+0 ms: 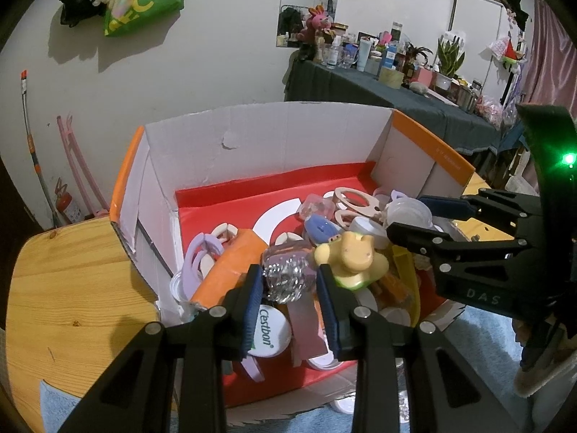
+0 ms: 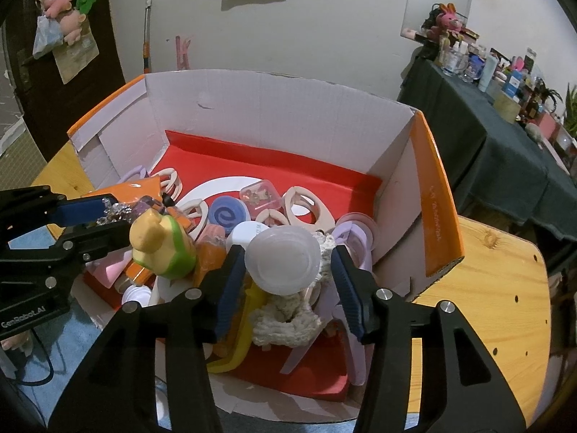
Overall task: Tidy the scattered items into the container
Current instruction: 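Lower the chain and clear lid into the box and open both tools, then withdraw both open tools from the box back over the towel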
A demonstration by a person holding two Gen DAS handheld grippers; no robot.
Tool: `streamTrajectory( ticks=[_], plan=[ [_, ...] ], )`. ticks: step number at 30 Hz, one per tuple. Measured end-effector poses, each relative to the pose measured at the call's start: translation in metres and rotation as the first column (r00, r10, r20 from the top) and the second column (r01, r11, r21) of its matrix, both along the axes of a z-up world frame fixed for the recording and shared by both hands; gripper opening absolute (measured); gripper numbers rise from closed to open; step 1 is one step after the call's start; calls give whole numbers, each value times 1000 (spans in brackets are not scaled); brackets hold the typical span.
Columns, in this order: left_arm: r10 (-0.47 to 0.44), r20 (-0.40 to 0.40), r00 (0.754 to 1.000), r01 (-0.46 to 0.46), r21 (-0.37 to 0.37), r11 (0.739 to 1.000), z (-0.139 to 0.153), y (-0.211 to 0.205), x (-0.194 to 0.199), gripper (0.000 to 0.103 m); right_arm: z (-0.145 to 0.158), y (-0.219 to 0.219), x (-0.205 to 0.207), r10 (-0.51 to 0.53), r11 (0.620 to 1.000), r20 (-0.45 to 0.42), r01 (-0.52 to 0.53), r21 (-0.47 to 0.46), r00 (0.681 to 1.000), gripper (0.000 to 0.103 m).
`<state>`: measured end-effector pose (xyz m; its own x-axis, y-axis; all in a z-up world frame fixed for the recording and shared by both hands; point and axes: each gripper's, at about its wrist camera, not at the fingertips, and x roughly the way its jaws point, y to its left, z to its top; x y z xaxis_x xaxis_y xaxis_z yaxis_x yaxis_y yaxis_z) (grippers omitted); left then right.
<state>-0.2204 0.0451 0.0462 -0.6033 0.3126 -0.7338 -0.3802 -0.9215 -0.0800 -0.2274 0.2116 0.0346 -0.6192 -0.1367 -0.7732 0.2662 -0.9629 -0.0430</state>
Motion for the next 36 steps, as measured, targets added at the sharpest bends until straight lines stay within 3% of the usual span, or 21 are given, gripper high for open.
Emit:
streamTrajectory(
  ticks=[4, 19, 23, 25, 36],
  plan=[
    [1, -7, 1000, -1, 3, 1000, 1, -1, 1, 41, 1, 1, 1, -6, 1000, -9, 6, 2, 1000, 56],
    [0, -9, 1000, 0, 8, 1000, 4, -2, 2, 42, 2, 1, 1, -17, 1000, -17, 17, 3, 1000, 56],
    [-5, -18, 1000, 5, 14, 1000, 7, -3, 6, 48, 3, 1, 2, -17, 1000, -22, 17, 7, 1000, 58],
    [-6, -23, 1000, 7, 15, 1000, 9, -2, 8, 49, 5, 1, 3, -18, 1000, -35, 18, 9, 999, 65],
    [0, -43, 999, 1, 30, 1000, 21, -8, 16, 54, 16, 0, 11, -20, 1000, -69, 20, -2, 997, 66]
  ],
)
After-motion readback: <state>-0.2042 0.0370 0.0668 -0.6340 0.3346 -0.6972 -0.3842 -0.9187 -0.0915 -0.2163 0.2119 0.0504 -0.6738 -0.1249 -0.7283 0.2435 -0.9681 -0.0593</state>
